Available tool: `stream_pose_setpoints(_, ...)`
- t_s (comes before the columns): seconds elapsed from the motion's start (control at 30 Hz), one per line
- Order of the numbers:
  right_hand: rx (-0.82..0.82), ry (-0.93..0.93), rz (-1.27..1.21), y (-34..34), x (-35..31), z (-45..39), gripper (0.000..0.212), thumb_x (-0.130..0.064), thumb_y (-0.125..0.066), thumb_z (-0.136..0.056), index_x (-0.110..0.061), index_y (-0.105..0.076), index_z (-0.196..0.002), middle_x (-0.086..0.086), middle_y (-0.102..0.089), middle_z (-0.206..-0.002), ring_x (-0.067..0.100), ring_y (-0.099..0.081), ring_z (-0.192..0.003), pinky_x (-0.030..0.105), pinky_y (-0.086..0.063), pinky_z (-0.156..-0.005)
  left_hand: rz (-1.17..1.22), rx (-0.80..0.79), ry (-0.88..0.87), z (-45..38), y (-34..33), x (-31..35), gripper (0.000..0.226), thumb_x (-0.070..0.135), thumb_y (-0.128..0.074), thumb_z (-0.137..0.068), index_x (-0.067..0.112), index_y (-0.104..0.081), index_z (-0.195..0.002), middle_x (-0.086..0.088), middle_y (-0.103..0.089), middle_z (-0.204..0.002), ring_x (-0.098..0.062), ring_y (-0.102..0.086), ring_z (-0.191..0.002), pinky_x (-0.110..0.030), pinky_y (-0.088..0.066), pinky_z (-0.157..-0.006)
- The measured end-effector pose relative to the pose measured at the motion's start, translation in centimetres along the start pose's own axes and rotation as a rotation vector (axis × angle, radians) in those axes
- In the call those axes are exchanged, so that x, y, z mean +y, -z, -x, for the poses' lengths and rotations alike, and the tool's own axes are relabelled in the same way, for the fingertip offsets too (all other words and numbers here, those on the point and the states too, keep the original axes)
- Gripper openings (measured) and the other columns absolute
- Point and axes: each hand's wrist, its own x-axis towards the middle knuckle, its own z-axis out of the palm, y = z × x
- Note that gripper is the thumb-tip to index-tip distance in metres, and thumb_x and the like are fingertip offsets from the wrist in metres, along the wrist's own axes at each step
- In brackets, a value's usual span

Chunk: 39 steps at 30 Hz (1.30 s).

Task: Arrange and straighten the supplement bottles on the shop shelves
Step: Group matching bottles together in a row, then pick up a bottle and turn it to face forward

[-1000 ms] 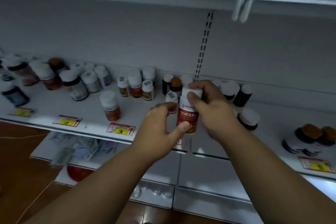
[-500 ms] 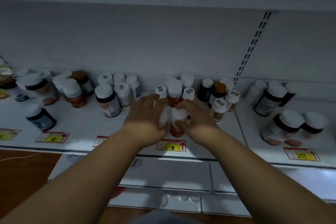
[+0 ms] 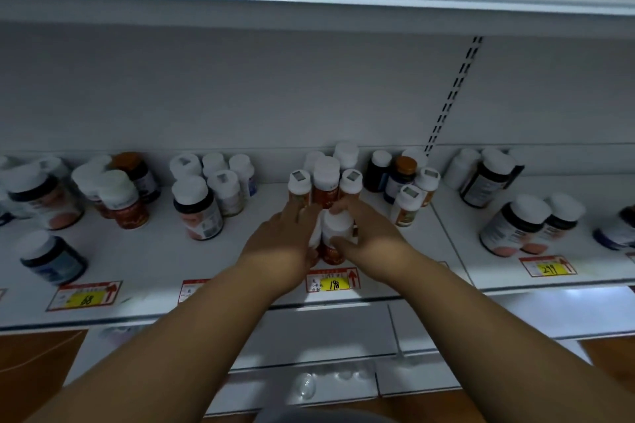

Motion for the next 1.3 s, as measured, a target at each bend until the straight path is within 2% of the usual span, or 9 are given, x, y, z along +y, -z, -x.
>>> stream_pose_setpoints(0.13,0.015,0.111,-0.048,0.4,-1.1,0.4,0.034,-0.021,-0.066,-0.082,-0.024,-0.055,-0.115,-0.001,-0.058,-0.109,0.0,-0.053,-0.093,0.012,-0.045,-0.075,-0.097,0.056,0.008,0.6,0.8,0.2,0.08,0.042,-0.069,-0.077,0.012,-0.038,-0.144,-0.015,-0.046,-0.137,-0.035,-0.051,-0.109,-0.042,-0.043,-0.087)
stream_pose_setpoints(0.23,0.071,0.162,-0.034,1.2,-1.1,0.9,0.042,-0.021,-0.066,-0.083,-0.024,-0.053,-0.123,-0.001,-0.055,-0.118,0.006,-0.05,-0.107,0.015,-0.043,-0.088,-0.055,0.249,-0.026,0.6,1.8,1.2,0.069,0.042,-0.07,-0.075,0.006,-0.054,-0.131,-0.016,-0.056,-0.124,-0.038,-0.054,-0.106,-0.046,-0.045,-0.087)
stream_pose_setpoints(0.33,0.186,0.209,-0.002,2.8,-0.2,1.5,0.042,-0.017,-0.067,-0.085,-0.019,-0.055,-0.125,-0.003,-0.054,-0.117,-0.001,-0.046,-0.106,0.004,-0.034,-0.09,-0.008,0.347,-0.081,-0.4,2.9,3.4,0.06,0.042,-0.062,-0.079,0.007,-0.055,-0.128,-0.014,-0.057,-0.121,-0.035,-0.053,-0.108,-0.043,-0.044,-0.09)
stream_pose_setpoints(0.57,0.367,0.199,0.004,11.5,4.0,2.1,0.021,-0.011,-0.059,-0.09,-0.023,-0.06,-0.108,-0.01,-0.055,-0.105,0.002,-0.053,-0.096,0.01,-0.042,-0.085,0.103,0.368,-0.139,-4.5,2.5,11.0,0.055,0.032,-0.065,-0.082,0.008,-0.055,-0.13,-0.013,-0.058,-0.121,-0.035,-0.054,-0.108,-0.041,-0.044,-0.09)
stream_pose_setpoints(0.73,0.412,0.1,0.16,20.4,10.4,0.9,0.02,-0.007,-0.057,-0.091,-0.016,-0.063,-0.108,-0.002,-0.055,-0.104,0.013,-0.056,-0.095,0.014,-0.038,-0.078,0.177,0.328,-0.074,-8.5,-0.1,16.9,0.055,0.033,-0.059,-0.085,0.015,-0.048,-0.136,-0.006,-0.05,-0.136,-0.028,-0.047,-0.122,-0.039,-0.04,-0.099)
stream_pose_setpoints(0.8,0.324,0.047,0.282,23.7,13.4,-0.2,0.028,-0.01,-0.058,-0.091,-0.011,-0.06,-0.119,0.007,-0.056,-0.115,0.018,-0.052,-0.104,0.013,-0.031,-0.083,0.166,0.304,-0.059,-10.0,-1.4,19.1,0.054,0.034,-0.061,-0.085,0.015,-0.049,-0.134,-0.008,-0.048,-0.137,-0.03,-0.045,-0.124,-0.04,-0.038,-0.1)
stream_pose_setpoints(0.97,-0.172,-0.051,0.605,27.2,18.7,-3.7,0.054,-0.022,-0.058,-0.094,-0.013,-0.04,-0.144,0.013,-0.041,-0.144,0.026,-0.042,-0.129,0.027,-0.029,-0.104,0.204,0.262,-0.031,-12.7,-3.8,23.4,0.054,0.037,-0.057,-0.089,0.018,-0.045,-0.138,-0.004,-0.049,-0.13,-0.023,-0.041,-0.121,-0.026,-0.027,-0.097)
stream_pose_setpoints(1.13,-0.253,0.037,0.727,27.5,20.8,-5.1,0.062,-0.025,-0.062,-0.09,-0.02,-0.035,-0.146,0.014,-0.045,-0.137,0.03,-0.047,-0.121,0.04,-0.04,-0.1,0.243,0.222,-0.013,-14.0,-5.5,26.9,0.051,0.035,-0.057,-0.088,0.017,-0.049,-0.134,-0.005,-0.053,-0.124,-0.023,-0.045,-0.114,-0.03,-0.035,-0.094)
stream_pose_setpoints(1.3,-0.291,-0.004,0.599,27.5,21.5,-5.6,0.065,-0.041,-0.065,-0.088,-0.011,-0.04,-0.139,0.017,-0.045,-0.131,0.03,-0.049,-0.114,0.034,-0.042,-0.091,0.258,0.201,0.012,-15.0,-6.1,28.0,0.046,0.031,-0.054,-0.09,0.019,-0.048,-0.134,-0.004,-0.053,-0.123,-0.024,-0.046,-0.113,-0.036,-0.039,-0.094)
